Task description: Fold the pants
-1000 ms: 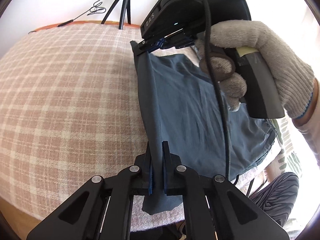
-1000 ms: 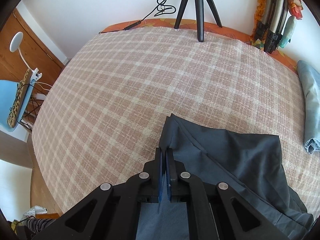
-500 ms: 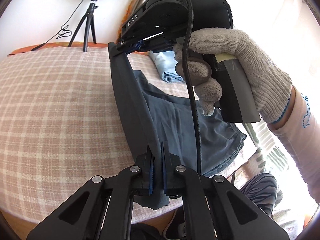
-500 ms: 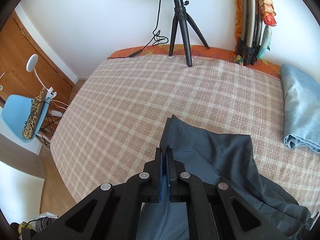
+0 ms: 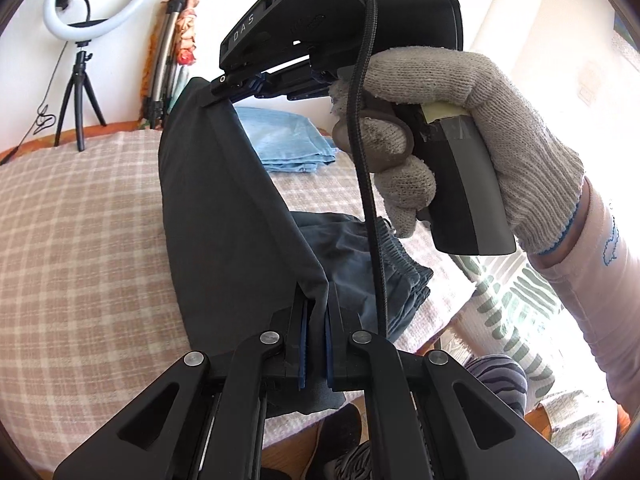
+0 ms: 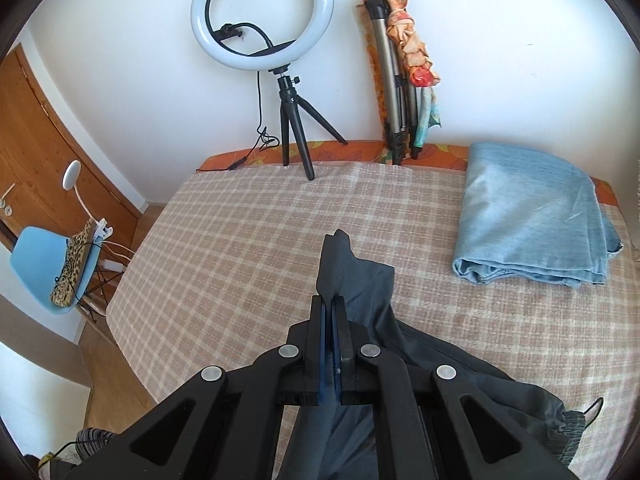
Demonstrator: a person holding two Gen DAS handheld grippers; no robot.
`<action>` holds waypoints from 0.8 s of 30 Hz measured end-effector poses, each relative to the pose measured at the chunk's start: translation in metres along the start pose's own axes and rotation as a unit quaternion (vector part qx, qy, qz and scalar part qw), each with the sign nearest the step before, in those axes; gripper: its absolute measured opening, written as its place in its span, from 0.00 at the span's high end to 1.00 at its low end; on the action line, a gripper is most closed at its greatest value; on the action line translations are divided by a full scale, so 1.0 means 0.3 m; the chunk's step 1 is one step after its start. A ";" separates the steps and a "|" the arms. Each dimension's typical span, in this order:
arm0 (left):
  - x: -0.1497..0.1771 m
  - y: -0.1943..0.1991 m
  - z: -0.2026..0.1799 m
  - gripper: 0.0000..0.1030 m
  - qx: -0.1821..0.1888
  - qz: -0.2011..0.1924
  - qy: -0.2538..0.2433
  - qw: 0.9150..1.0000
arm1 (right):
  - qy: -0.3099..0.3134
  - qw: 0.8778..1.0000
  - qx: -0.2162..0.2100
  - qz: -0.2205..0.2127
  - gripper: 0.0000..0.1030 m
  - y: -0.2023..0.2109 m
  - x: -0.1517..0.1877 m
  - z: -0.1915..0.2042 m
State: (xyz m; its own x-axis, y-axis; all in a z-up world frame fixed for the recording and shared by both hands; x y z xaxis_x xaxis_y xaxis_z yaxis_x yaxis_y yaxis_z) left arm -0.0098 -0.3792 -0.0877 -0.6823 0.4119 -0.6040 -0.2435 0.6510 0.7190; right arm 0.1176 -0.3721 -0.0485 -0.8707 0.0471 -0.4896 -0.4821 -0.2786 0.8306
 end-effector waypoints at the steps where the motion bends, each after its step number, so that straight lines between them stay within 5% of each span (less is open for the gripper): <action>1: -0.002 -0.014 -0.019 0.95 0.002 0.004 -0.004 1.000 | -0.005 1.000 0.001 -0.002 1.00 0.014 0.010 -0.026; 24: -0.017 -0.384 -0.450 0.95 0.075 0.074 -0.057 0.993 | -0.146 0.989 0.033 -0.011 1.00 0.125 0.293 -0.739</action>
State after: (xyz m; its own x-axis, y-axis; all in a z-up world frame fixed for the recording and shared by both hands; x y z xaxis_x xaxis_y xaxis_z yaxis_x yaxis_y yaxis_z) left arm -0.0712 -0.5423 -0.1210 -0.6182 0.5749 -0.5361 -0.0346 0.6615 0.7492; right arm 0.0446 -0.5910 -0.1192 -0.8460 0.3305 -0.4185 -0.4984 -0.2112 0.8408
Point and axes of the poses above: each gripper's, at about its wrist camera, not at the fingertips, and y roughly against the way its jaws point, z to its left, x to its underside, the point moved 9 cm from there along -y, roughly the way its jaws point, and after that the axes turned 8 degrees about z, right-handed, at the moved point
